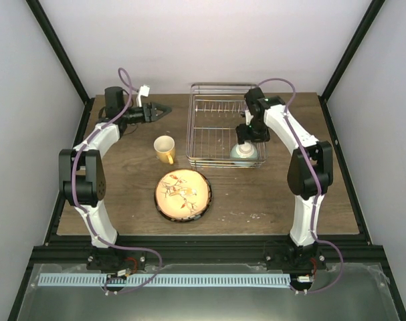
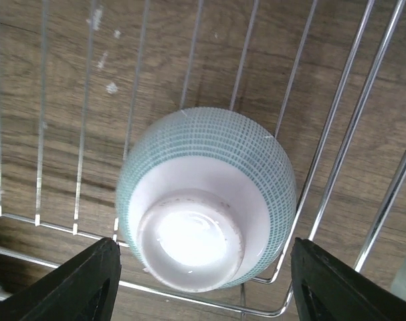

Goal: Load the mixed dishes into the dish rack

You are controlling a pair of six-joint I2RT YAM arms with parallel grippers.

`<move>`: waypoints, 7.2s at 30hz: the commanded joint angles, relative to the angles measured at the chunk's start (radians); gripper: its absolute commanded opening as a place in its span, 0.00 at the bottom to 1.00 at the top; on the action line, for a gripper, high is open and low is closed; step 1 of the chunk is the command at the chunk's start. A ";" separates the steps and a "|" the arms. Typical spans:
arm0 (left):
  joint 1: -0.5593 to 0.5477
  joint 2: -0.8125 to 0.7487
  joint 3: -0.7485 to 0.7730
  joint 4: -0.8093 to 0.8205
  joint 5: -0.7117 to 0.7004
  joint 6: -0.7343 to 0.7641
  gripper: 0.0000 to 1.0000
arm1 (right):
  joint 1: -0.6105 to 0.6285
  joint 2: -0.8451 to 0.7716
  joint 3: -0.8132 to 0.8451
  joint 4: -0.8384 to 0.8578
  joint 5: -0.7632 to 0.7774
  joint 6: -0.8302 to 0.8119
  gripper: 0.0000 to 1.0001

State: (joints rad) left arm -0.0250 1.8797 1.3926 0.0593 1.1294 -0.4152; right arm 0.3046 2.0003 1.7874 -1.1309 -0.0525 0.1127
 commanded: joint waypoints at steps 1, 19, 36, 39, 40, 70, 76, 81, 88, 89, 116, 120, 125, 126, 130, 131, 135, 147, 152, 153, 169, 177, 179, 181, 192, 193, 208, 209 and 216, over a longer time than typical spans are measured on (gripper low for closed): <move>-0.003 -0.047 0.001 -0.068 -0.013 0.067 0.70 | 0.005 -0.051 0.103 -0.001 -0.085 -0.019 0.70; -0.069 -0.255 -0.110 -0.672 -0.540 0.308 0.70 | 0.005 -0.102 0.146 0.346 -0.371 0.019 0.75; -0.070 -0.125 -0.042 -0.684 -0.733 0.273 0.70 | 0.005 -0.155 0.071 0.355 -0.330 0.025 0.75; -0.079 -0.085 -0.029 -0.684 -0.724 0.272 0.69 | 0.005 -0.159 0.069 0.355 -0.334 0.031 0.76; -0.083 -0.074 -0.024 -0.686 -0.725 0.273 0.69 | 0.006 -0.159 0.070 0.355 -0.334 0.033 0.76; -0.125 0.027 -0.026 -0.629 -0.692 0.272 0.00 | 0.004 -0.151 0.060 0.305 -0.312 0.048 0.76; -0.124 -0.014 -0.073 -0.575 -0.611 0.283 0.00 | 0.004 -0.152 0.049 0.309 -0.327 0.042 0.76; -0.081 -0.079 -0.161 -0.481 -0.437 0.274 0.00 | 0.004 -0.166 -0.020 0.372 -0.421 0.059 0.76; 0.087 -0.243 -0.355 -0.220 -0.262 0.162 0.00 | -0.027 -0.242 -0.242 0.654 -0.707 0.241 0.75; 0.096 -0.258 -0.361 -0.210 -0.261 0.163 0.00 | -0.029 -0.250 -0.268 0.696 -0.739 0.267 0.75; -0.068 0.169 -0.090 1.143 -0.294 -0.754 0.00 | -0.012 -0.185 -0.604 1.918 -1.111 1.137 0.69; -0.091 0.111 -0.121 1.016 -0.350 -0.637 0.00 | -0.001 -0.164 -0.608 1.956 -1.043 1.139 0.69; -0.105 0.078 -0.165 0.997 -0.409 -0.619 0.00 | 0.013 -0.096 -0.606 2.102 -0.982 1.202 0.69; -0.106 0.078 -0.175 1.008 -0.416 -0.621 0.00 | 0.015 -0.081 -0.606 2.146 -0.974 1.230 0.69; -0.111 0.066 -0.209 1.011 -0.417 -0.610 0.00 | 0.021 -0.009 -0.595 2.302 -0.949 1.342 0.66; -0.113 0.065 -0.217 1.015 -0.414 -0.609 0.00 | 0.025 0.011 -0.586 2.336 -0.948 1.370 0.66; -0.126 0.070 -0.246 1.039 -0.403 -0.616 0.00 | 0.041 0.060 -0.531 2.385 -0.950 1.422 0.65; -0.174 0.098 -0.239 1.036 -0.382 -0.600 0.00 | 0.065 0.092 -0.449 2.327 -0.957 1.408 0.62; -0.175 0.104 -0.233 1.032 -0.378 -0.597 0.00 | 0.067 0.089 -0.452 2.304 -0.964 1.392 0.56; -0.176 0.105 -0.232 1.031 -0.378 -0.597 0.00 | 0.068 0.089 -0.452 2.301 -0.965 1.390 0.55; -0.191 0.103 -0.221 1.004 -0.372 -0.576 0.00 | 0.067 0.104 -0.400 2.189 -0.995 1.287 0.15; -0.202 0.098 -0.232 0.970 -0.356 -0.555 0.00 | 0.067 0.097 -0.376 2.144 -1.008 1.236 0.01; -0.201 0.091 -0.235 0.953 -0.347 -0.542 0.00 | 0.067 0.093 -0.373 2.133 -1.010 1.222 0.01; -0.202 0.082 -0.238 0.927 -0.342 -0.525 0.01 | 0.067 0.087 -0.372 2.124 -1.011 1.213 0.01; -0.201 0.022 -0.303 0.829 -0.290 -0.440 0.23 | 0.066 0.056 -0.380 2.044 -0.981 1.127 0.01; -0.202 0.020 -0.306 0.828 -0.286 -0.439 0.24 | 0.065 0.055 -0.384 2.047 -0.977 1.128 0.01; -0.148 -0.071 -0.408 0.690 -0.307 -0.332 0.56 | 0.017 -0.013 -0.463 2.085 -0.942 1.128 0.01; -0.140 -0.082 -0.420 0.686 -0.310 -0.331 0.57 | 0.013 -0.018 -0.458 2.070 -0.943 1.118 0.01; -0.083 -0.179 -0.486 0.642 -0.335 -0.303 0.60 | -0.009 -0.075 -0.390 1.723 -0.951 0.838 0.01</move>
State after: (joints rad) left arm -0.1364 1.7649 0.9302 0.7425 0.8051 -0.7738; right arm 0.3061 2.0262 1.3094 0.7742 -1.0119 1.1809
